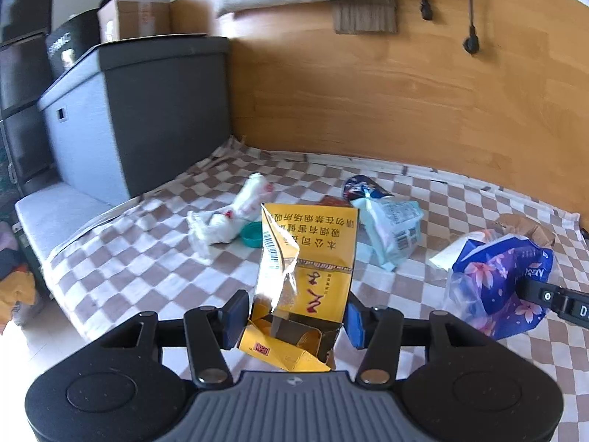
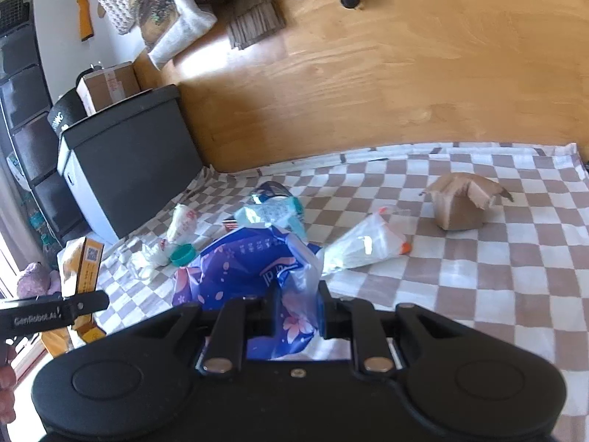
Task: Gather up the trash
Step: 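Carry the blue bag and yellow box with both tools over the wastebasket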
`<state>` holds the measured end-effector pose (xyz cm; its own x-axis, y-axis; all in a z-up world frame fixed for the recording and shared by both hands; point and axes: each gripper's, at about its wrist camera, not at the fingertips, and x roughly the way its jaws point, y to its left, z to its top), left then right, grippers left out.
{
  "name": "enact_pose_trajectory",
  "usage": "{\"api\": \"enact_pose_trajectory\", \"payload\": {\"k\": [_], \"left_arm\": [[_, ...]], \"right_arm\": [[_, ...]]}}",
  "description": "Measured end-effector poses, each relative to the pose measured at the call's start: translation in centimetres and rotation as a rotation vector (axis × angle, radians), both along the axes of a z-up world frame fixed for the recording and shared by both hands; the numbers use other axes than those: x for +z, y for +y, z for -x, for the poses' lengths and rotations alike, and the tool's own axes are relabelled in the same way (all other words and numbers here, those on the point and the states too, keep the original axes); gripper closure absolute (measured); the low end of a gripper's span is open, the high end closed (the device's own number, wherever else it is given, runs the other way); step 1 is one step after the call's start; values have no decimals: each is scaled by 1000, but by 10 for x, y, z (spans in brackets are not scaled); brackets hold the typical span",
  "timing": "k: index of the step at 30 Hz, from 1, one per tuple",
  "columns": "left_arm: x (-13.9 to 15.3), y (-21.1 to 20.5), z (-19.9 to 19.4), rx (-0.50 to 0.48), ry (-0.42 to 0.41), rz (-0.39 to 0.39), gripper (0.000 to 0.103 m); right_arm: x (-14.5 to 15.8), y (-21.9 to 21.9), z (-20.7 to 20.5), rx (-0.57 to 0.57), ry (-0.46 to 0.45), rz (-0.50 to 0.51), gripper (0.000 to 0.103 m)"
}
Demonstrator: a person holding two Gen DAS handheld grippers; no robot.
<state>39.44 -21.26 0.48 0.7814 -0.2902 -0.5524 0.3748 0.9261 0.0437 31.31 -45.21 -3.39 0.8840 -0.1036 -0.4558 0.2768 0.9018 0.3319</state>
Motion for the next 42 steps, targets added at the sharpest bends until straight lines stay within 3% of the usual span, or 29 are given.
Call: {"api": "enact_pose_trajectory", "payload": {"k": [7, 18, 34, 38, 42], "left_arm": [[0, 45, 5, 78, -8, 15, 49], [-22, 134, 3, 233, 34, 30, 49], [-100, 246, 4, 445, 211, 153, 49], [-129, 269, 9, 505, 274, 210, 49], [-156, 288, 16, 555, 326, 238, 49]], "right_arm": [[0, 41, -20, 54, -5, 17, 84], [-12, 122, -55, 241, 29, 58, 84], [-56, 256, -92, 543, 132, 161, 84], [-65, 288, -88, 579, 102, 298, 84], [-67, 300, -83, 601, 91, 331, 84]]}}
